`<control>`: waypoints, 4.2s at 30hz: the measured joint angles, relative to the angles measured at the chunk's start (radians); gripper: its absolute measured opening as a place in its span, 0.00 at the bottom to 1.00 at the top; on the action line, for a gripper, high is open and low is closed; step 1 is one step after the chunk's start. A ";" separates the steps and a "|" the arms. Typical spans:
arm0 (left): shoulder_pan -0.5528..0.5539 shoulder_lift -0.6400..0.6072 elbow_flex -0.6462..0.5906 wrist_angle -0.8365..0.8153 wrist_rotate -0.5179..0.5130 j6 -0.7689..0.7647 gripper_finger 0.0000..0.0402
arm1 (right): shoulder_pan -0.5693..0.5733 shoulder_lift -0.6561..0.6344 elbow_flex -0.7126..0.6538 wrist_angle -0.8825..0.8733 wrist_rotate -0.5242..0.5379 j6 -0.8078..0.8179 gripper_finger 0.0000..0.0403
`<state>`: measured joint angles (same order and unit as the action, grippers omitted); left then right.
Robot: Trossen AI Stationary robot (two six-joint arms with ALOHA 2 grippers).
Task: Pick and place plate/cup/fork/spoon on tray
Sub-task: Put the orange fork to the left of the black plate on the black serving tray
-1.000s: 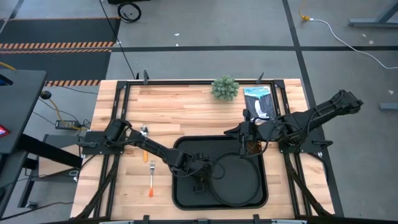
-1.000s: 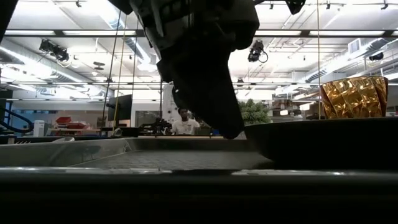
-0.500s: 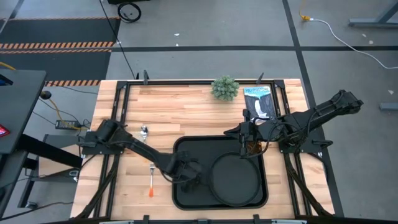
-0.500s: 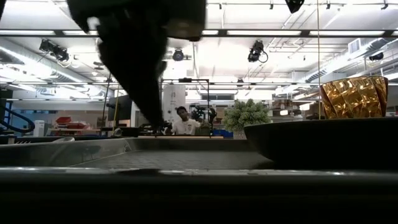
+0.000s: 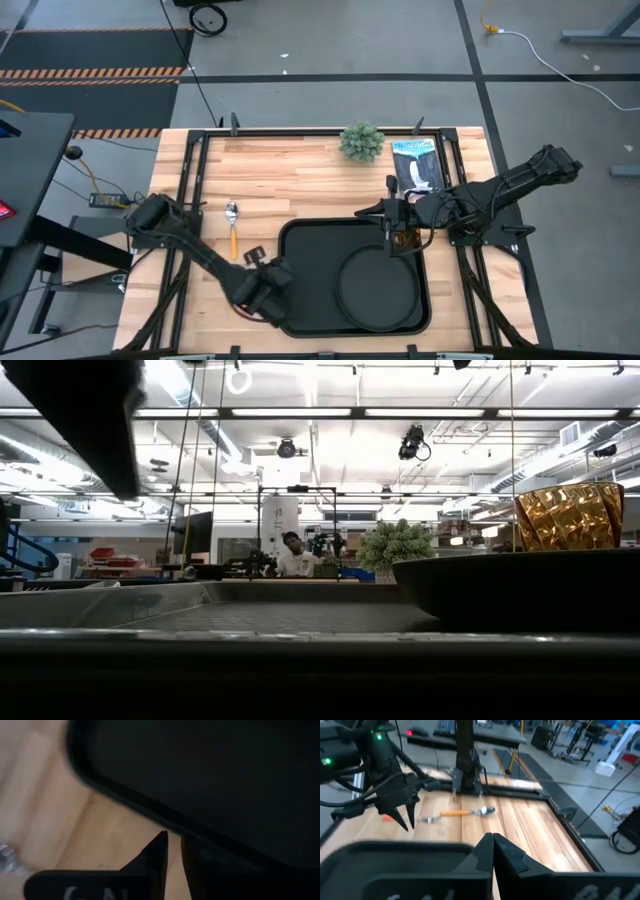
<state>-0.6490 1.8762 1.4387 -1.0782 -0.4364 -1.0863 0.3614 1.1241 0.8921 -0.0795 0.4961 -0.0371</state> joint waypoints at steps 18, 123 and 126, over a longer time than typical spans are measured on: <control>-0.185 -0.087 -0.217 -0.101 0.020 -0.721 0.03 | -0.001 0.066 0.000 0.046 -0.155 -0.019 0.03; 0.084 -0.152 -0.365 0.649 -0.029 -0.628 0.06 | 0.071 -0.030 0.000 -0.109 -0.225 0.019 0.03; 0.113 -0.123 -0.365 0.737 -0.036 -0.593 0.06 | 0.081 -0.057 0.000 -0.150 -0.222 0.037 0.03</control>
<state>-0.5362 1.7527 1.0735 -0.3410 -0.4728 -1.6788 0.4424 1.0676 0.8921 -0.2297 0.2737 -0.0001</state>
